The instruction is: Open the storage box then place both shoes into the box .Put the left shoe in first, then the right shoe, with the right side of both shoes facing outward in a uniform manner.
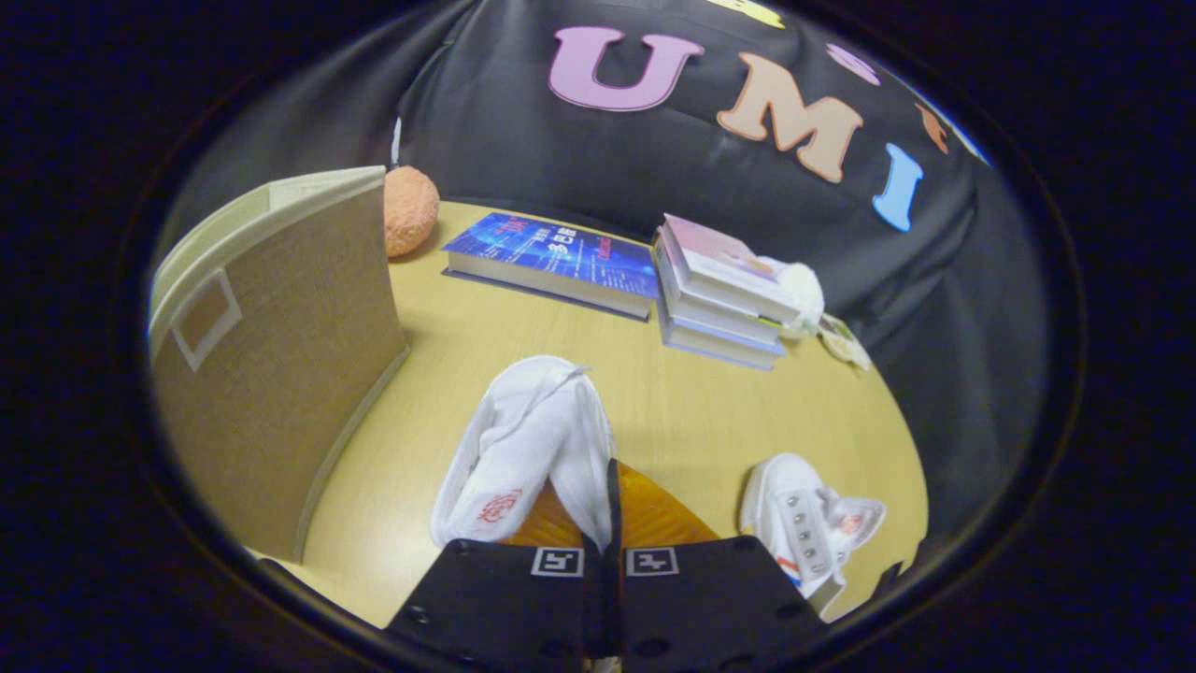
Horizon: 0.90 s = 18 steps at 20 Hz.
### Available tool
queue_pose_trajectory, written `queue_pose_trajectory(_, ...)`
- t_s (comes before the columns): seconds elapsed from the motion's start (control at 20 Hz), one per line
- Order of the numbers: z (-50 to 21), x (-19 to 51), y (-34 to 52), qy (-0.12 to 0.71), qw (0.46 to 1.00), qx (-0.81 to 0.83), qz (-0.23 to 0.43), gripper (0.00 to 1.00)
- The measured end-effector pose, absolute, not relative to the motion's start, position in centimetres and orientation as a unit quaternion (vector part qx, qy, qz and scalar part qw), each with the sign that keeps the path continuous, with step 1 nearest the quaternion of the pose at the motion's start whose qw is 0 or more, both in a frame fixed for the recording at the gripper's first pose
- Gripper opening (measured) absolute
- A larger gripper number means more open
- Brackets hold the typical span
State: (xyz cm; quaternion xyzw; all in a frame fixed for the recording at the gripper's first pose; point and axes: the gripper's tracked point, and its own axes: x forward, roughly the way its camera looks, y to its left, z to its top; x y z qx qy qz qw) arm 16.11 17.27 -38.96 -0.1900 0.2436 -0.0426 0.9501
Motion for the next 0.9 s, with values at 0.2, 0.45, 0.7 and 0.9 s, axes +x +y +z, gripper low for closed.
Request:
queue_pose_trajectory(0.2,-32.9,15.9,17.6,0.197,0.955,-0.208,-0.077,0.02)
queue_pose_trajectory(0.45,-22.5,15.2,20.5,0.122,0.971,-0.177,-0.109,0.02)
queue_pose_trajectory(0.7,-19.2,12.9,27.8,0.100,0.991,0.034,-0.083,0.02)
queue_pose_trajectory(0.9,-20.7,11.7,31.8,0.128,0.989,0.034,-0.070,0.02)
